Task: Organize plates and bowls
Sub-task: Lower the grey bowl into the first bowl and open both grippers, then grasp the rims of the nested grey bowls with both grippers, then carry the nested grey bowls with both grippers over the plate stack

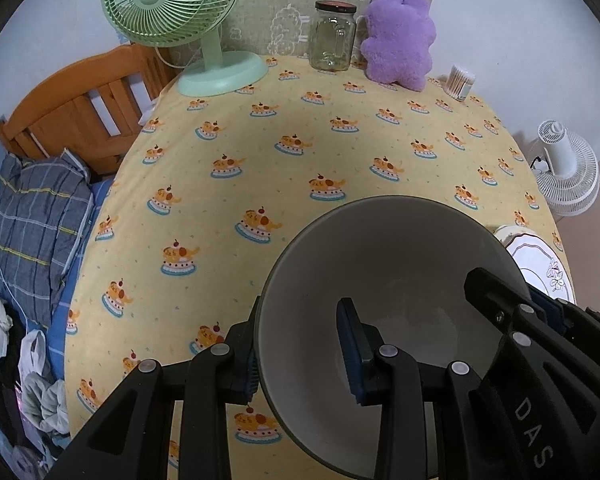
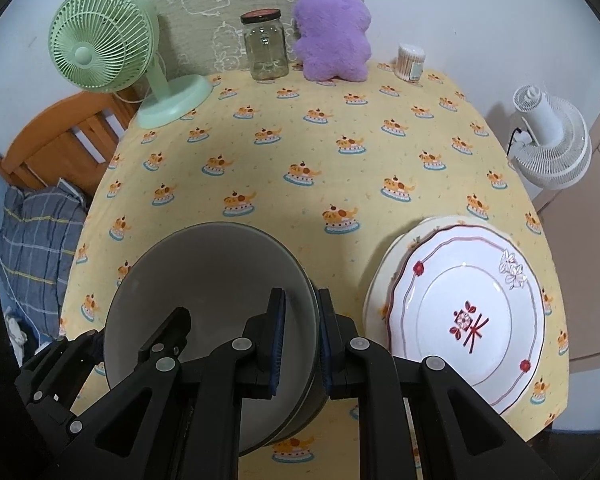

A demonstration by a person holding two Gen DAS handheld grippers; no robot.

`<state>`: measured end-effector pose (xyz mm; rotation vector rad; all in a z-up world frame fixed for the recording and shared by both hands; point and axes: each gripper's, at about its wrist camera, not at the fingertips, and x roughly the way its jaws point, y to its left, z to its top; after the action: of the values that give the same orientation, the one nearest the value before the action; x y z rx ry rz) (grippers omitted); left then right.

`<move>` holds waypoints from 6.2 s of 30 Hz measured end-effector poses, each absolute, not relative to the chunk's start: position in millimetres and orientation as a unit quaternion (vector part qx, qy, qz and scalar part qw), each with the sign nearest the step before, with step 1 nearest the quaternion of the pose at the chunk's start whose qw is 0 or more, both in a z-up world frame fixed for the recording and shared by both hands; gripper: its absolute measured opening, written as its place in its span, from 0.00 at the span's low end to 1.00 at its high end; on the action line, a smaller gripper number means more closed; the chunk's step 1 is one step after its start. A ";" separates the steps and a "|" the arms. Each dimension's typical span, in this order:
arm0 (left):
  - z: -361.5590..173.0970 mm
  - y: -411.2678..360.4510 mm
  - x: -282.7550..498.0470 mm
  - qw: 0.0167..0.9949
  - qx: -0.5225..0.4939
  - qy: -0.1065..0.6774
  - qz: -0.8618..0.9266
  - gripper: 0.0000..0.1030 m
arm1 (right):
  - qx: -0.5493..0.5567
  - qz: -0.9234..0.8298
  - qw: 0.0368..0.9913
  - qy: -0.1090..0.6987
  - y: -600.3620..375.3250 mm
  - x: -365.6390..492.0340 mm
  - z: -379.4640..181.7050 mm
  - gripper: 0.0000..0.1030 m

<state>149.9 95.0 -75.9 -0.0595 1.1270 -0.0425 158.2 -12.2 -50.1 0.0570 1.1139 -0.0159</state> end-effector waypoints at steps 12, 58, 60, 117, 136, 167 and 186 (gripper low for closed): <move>-81.9 86.5 146.1 0.841 -0.026 0.540 -0.012 0.32 | 0.021 -0.007 0.845 0.535 -20.6 157.3 -56.3 0.18; -75.0 87.0 139.1 0.853 -0.063 0.517 -0.028 0.85 | 0.088 0.072 0.844 0.524 -62.1 161.9 -64.6 0.85; -78.4 87.5 141.8 0.850 -0.070 0.522 -0.025 0.85 | 0.099 0.092 0.836 0.532 -63.8 169.1 -69.7 0.85; -114.6 103.0 154.1 0.798 -0.117 0.576 -0.136 0.50 | 0.142 0.052 0.780 0.607 -43.6 173.4 -105.3 0.36; -93.0 108.1 130.0 0.787 -0.099 0.584 -0.174 0.50 | 0.167 0.006 0.779 0.604 -37.7 132.8 -83.3 0.36; -56.6 15.2 128.5 0.828 -0.118 0.543 -0.074 0.49 | 0.132 0.108 0.789 0.590 -126.9 156.3 -51.7 0.36; -50.8 -46.1 133.2 0.828 -0.143 0.539 -0.058 0.49 | 0.107 0.126 0.793 0.586 -187.2 166.8 -39.6 0.36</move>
<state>133.2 -46.1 -50.8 -0.3034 1.1439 -0.1241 166.8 -187.2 -39.6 0.2309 1.2593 0.2718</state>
